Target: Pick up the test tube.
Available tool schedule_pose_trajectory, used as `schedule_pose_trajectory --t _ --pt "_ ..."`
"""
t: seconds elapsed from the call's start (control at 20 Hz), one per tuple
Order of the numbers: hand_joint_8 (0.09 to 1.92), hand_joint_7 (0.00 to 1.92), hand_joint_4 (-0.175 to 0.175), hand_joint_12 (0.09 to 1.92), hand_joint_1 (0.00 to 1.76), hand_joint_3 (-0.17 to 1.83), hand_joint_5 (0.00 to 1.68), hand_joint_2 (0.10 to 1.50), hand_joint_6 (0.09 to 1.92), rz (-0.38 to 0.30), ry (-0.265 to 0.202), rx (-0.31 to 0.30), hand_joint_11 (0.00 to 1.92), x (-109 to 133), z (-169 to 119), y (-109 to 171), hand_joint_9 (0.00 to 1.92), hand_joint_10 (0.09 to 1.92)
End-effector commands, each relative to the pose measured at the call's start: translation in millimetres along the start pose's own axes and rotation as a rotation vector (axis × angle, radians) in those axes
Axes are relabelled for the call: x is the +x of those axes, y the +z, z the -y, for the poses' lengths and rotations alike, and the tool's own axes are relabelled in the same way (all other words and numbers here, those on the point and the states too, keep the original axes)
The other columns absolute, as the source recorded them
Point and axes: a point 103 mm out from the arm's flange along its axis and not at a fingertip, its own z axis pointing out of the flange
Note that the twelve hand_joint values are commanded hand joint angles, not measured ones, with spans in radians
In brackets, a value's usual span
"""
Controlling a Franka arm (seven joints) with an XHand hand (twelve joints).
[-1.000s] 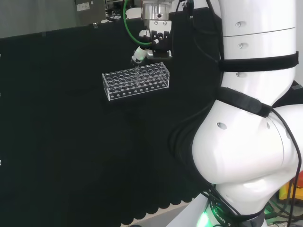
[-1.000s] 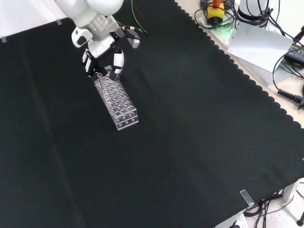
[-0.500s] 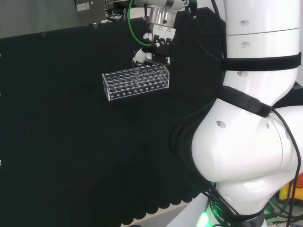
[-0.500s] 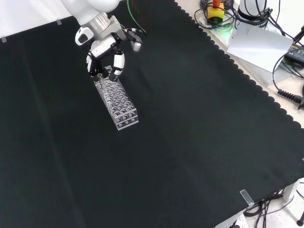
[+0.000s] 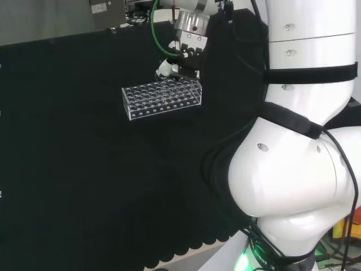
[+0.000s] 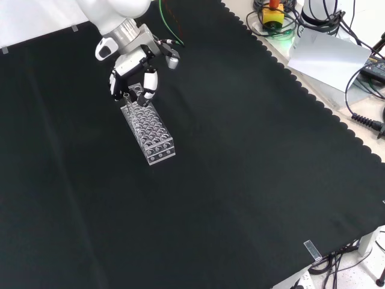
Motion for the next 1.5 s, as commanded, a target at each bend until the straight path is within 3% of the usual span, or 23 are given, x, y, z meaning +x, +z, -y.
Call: schedule_pose_trajectory --t 0.05,0.3,0.4,0.45,0.55,0.65,0.9,1.5 --pt "0.65 1.15 -0.158 1.40 0.99 0.56 0.72 0.73 0.71 -0.018 -0.010 -0.004 0.52 9.0 -6.3 5.0 1.11 0.58" --pt "0.65 1.16 -0.155 1.40 1.01 0.58 0.76 0.71 0.71 -0.011 -0.019 -0.022 0.53 13.7 -10.1 4.2 1.11 0.58" --pt "0.61 1.23 -0.167 1.38 1.05 0.62 0.88 0.70 0.67 0.009 -0.020 -0.053 0.56 15.9 -11.2 2.7 1.15 0.57" --pt "0.57 1.29 -0.143 1.36 1.09 0.52 0.97 0.77 0.72 0.018 -0.022 -0.076 0.59 17.3 -11.4 1.9 1.19 0.55" --pt "0.53 1.35 -0.158 1.30 1.20 0.33 1.13 0.85 0.68 0.020 -0.028 -0.131 0.70 20.6 -11.2 0.2 1.29 0.51" --pt "0.52 1.33 -0.171 1.21 1.28 0.30 1.23 0.84 0.57 -0.023 -0.039 -0.181 0.84 24.1 -11.1 -2.4 1.40 0.47" --pt "0.48 1.37 -0.175 1.00 1.32 0.48 1.31 0.73 0.49 -0.124 -0.076 -0.257 1.14 31.7 -11.9 -10.1 1.53 0.43" --pt "0.45 1.41 -0.175 0.93 1.32 0.59 1.35 0.66 0.46 -0.247 -0.067 -0.273 1.18 32.3 -0.8 -34.4 1.58 0.37"
